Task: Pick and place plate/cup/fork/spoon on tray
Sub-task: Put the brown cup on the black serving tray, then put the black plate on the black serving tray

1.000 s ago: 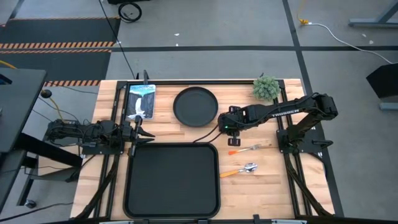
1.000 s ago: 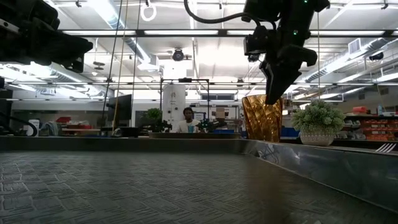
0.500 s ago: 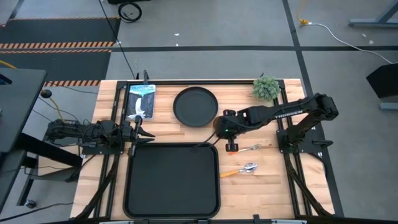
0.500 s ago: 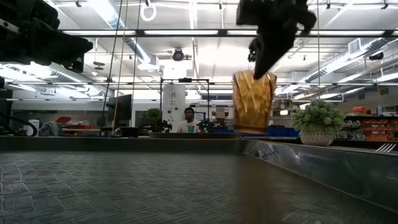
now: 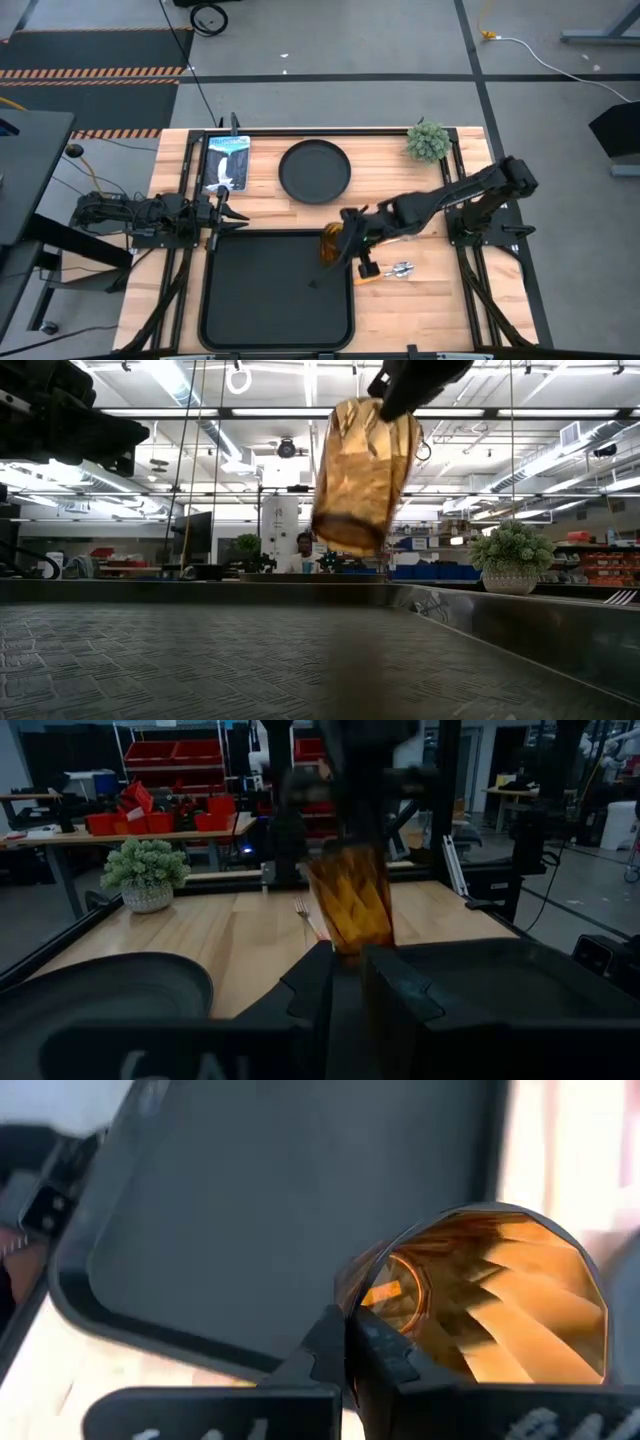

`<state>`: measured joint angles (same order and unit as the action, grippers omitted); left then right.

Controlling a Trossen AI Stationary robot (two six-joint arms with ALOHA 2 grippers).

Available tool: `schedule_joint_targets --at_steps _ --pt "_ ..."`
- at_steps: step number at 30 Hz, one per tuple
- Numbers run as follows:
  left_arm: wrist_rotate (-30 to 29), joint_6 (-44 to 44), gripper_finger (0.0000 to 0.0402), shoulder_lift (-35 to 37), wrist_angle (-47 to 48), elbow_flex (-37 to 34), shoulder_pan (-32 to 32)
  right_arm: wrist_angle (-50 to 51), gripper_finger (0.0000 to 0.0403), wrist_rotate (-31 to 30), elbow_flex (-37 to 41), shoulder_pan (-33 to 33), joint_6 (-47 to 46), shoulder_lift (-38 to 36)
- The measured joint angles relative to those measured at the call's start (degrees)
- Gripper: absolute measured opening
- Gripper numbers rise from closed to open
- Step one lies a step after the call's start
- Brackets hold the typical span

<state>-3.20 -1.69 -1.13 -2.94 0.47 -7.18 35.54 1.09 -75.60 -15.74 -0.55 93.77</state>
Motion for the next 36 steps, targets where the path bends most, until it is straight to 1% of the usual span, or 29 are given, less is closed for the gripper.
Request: schedule_joint_targets --at_steps 4,6,9,12,16,19,24,27,31,33,36 --pt "0.0 0.0 0.0064 -0.1 0.0 0.0 0.0 4.5 0.0012 0.0 -4.1 -1.1 1.7 5.9" --pt "0.0 0.0 0.0064 0.0 0.2 0.0 0.0 8.6 0.0012 -1.9 -7.2 -1.2 2.9 8.8" --pt "0.0 0.0 0.0064 0.0 0.2 0.0 0.0 12.0 0.0015 -4.8 -11.0 -1.4 4.5 11.9" --pt "0.0 0.0 0.0064 0.0 0.2 0.0 0.0 12.1 0.0030 -4.0 -12.6 -1.3 5.8 13.8" --pt "0.0 0.0 0.0064 0.0 0.2 0.0 0.0 12.5 0.0066 -3.9 -12.8 -1.3 6.4 14.7" --pt "0.0 0.0 0.0064 0.0 0.2 0.0 0.0 12.0 0.0099 -4.2 -12.8 -1.3 6.1 14.6" --pt "0.0 0.0 0.0064 0.0 0.2 0.0 0.0 11.7 0.0151 -4.5 -12.8 -1.3 4.2 12.2" --pt "0.0 0.0 0.0064 0.0 0.2 0.0 0.0 12.1 0.0174 -4.5 -12.8 -1.3 3.0 10.0" --pt "0.0 0.0 0.0064 0.0 0.2 0.0 0.0 12.0 0.0193 -4.5 -12.8 -1.4 1.7 5.6" --pt "0.0 0.0 0.0064 0.0 0.2 0.0 0.0 12.6 0.0198 -6.7 -12.8 -1.3 1.6 3.6" --pt "0.0 0.0 0.0064 0.0 0.2 0.0 0.0 15.4 0.0199 -14.4 -12.7 -0.5 2.1 0.8"
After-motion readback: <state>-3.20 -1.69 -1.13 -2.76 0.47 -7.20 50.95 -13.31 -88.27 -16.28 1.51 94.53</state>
